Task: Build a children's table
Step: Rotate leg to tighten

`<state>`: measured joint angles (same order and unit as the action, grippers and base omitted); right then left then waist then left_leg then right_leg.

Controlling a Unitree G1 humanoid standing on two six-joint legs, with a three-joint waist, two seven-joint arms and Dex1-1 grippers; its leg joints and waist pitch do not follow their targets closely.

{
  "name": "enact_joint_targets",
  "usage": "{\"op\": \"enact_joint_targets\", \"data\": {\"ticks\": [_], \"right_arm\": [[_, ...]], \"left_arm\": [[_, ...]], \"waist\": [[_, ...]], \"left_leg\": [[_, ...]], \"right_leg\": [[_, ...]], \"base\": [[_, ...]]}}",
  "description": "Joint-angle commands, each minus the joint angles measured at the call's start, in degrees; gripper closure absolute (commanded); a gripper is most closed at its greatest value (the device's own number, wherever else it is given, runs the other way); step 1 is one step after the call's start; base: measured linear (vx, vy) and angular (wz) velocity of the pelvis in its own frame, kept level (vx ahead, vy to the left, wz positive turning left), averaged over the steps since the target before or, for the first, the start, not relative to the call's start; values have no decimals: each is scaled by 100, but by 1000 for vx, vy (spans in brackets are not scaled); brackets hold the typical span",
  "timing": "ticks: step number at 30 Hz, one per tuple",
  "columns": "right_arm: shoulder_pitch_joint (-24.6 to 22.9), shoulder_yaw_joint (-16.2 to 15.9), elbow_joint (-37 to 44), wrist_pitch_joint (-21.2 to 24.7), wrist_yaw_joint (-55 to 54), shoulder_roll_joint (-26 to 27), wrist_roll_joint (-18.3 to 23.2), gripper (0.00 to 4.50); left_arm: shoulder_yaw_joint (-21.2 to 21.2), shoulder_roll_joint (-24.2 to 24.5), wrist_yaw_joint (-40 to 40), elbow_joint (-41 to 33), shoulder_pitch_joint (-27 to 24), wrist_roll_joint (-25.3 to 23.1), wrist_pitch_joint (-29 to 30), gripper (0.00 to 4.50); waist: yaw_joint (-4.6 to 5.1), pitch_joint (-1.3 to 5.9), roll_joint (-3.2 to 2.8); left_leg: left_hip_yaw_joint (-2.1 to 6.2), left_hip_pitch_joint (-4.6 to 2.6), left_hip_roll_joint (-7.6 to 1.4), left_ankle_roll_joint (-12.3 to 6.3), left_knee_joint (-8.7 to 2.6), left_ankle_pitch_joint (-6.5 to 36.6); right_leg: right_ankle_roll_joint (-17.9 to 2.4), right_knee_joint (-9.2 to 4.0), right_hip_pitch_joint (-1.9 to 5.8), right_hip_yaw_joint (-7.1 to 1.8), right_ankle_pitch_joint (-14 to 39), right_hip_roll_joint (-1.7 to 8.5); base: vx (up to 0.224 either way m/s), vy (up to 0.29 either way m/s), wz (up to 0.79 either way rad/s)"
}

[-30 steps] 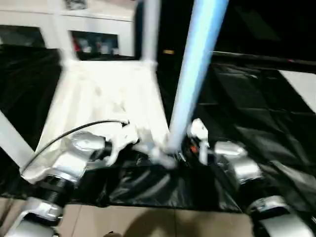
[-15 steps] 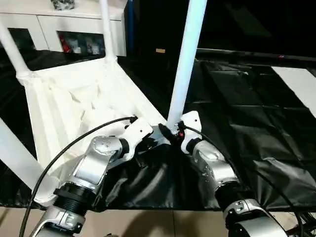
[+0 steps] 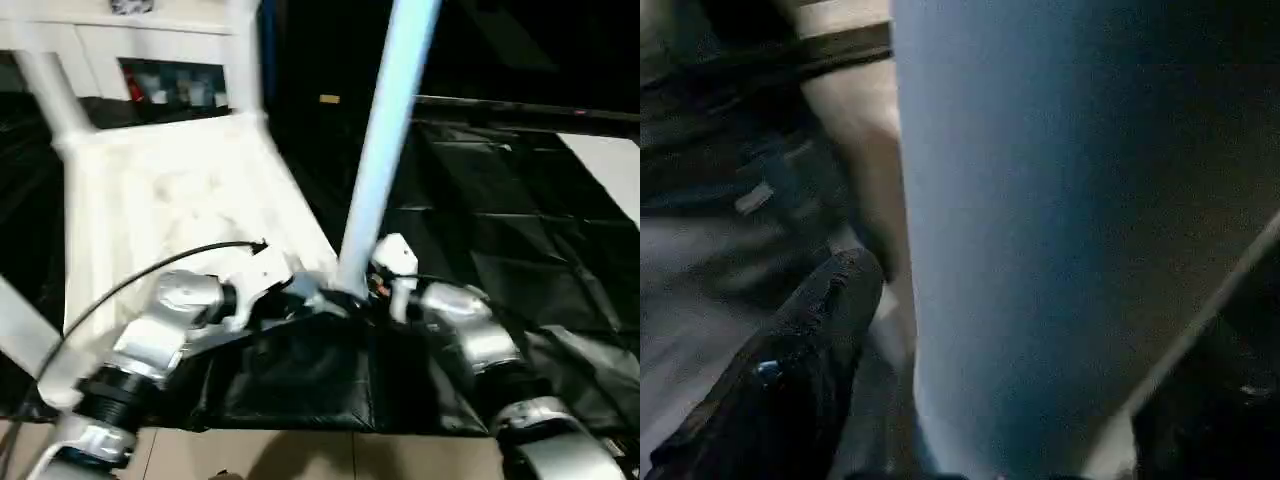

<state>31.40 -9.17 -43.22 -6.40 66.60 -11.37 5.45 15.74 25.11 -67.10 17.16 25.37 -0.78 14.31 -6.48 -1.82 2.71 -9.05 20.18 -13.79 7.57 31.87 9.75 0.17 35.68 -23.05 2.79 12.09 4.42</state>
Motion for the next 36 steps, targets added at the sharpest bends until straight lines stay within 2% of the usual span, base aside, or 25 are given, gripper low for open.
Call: {"op": "enact_joint_targets", "data": {"ticks": [1,4,7,10,12,16,19,24,26,27,29,30,31,32,36], "right_arm": [[-38,-297,175,180,757,-29,146,112],[62,-377,172,377,1428,-241,252,117],[118,-440,174,463,1662,-305,253,152],[143,-457,164,490,1754,-314,240,161],[138,-464,194,496,1765,-298,246,192],[57,-400,275,541,1652,-200,323,205],[-7,-326,281,527,1530,-137,347,208],[-90,-65,90,227,380,174,193,211],[-102,75,-59,101,-434,416,75,212],[-116,170,-165,40,-1108,632,-25,213],[-141,203,-238,-32,-1601,856,-130,213],[-138,209,-279,-50,-1825,959,-185,213],[-119,220,-349,-64,-2171,1108,-264,213],[-70,228,-452,-51,-2611,1290,-348,213],[96,246,-686,-40,-3403,1573,-485,213]], "left_arm": [[202,-28,-190,200,120,-16,-135,450],[210,99,-480,432,250,49,-338,450],[207,126,-591,582,344,84,-406,450],[206,133,-642,707,411,80,-475,450],[203,125,-637,806,466,65,-530,450],[152,56,-550,925,499,102,-602,450],[110,23,-438,902,462,115,-582,450],[-80,-150,78,647,315,148,-302,450],[-128,-275,380,383,185,124,-64,450],[-138,-384,607,123,51,100,186,450],[-136,-534,912,-76,-61,11,380,450],[-127,-609,1032,-162,-106,-27,473,450],[-111,-720,1217,-269,-159,-96,603,450],[-82,-864,1484,-357,-200,-220,736,450],[1,-1149,1872,-473,-233,-354,915,450]], "waist": [[3,276,-43],[-42,277,-22],[-74,269,-6],[-78,267,-3],[-90,270,4],[-113,280,5],[-138,267,5],[-111,249,8],[-41,241,9],[-6,231,22],[100,226,20],[130,228,32],[139,220,18],[158,222,28],[165,222,17]], "left_leg": [[-146,-5,88,-406,-296,977],[-159,-15,73,-353,-297,1075],[-157,-4,66,-284,-302,1089],[-157,-10,66,-225,-306,1139],[-161,-12,71,-224,-301,1109],[-165,-9,70,-234,-290,998],[-169,-15,65,-201,-301,1118],[-154,-17,60,-71,-335,1323],[-129,-15,66,17,-368,1489],[-123,-4,56,57,-381,1479],[-103,9,71,83,-394,1588],[-105,20,63,89,-395,1572],[-109,4,75,52,-389,1612],[-123,-3,71,21,-380,1606],[-132,-2,81,1,-379,1513]], "right_leg": [[-1365,-350,306,-163,-75,188],[-1359,-352,300,-163,174,200],[-1330,-353,300,-164,320,220],[-1285,-367,291,-173,488,231],[-1262,-367,288,-178,510,227],[-1284,-347,291,-178,335,226],[-1233,-371,279,-182,568,234],[-1105,-413,257,-192,1041,261],[-977,-453,252,-189,1476,267],[-968,-448,245,-190,1502,270],[-877,-478,242,-179,1769,265],[-872,-473,244,-186,1735,261],[-853,-499,221,-187,1800,251],[-867,-497,207,-202,1739,245],[-874,-492,195,-204,1555,221]], "base": [[0,0,0],[0,0,0],[0,0,0],[0,0,0],[0,0,0],[0,0,0],[0,0,0],[0,0,0],[0,0,0],[0,0,0],[0,0,0],[0,0,0],[0,0,0],[0,0,0],[0,0,0]]}}
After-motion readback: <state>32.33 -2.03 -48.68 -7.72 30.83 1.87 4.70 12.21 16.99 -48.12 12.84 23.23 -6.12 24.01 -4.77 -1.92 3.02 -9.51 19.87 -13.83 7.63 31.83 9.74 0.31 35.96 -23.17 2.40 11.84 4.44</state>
